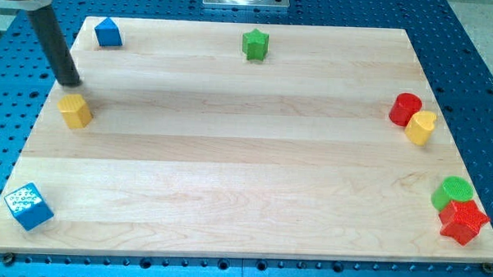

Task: Move the hexagon left to the green circle

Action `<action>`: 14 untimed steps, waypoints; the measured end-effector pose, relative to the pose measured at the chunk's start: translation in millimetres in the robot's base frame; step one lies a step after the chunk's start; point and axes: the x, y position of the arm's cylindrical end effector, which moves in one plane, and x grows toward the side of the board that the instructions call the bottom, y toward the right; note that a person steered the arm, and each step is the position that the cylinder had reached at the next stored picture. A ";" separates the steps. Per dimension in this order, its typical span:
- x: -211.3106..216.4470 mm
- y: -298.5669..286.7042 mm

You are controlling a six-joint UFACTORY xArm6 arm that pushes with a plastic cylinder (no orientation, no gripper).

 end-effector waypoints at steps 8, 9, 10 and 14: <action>29.8 10.5; 67.0 25.8; 70.3 69.5; 83.4 154.6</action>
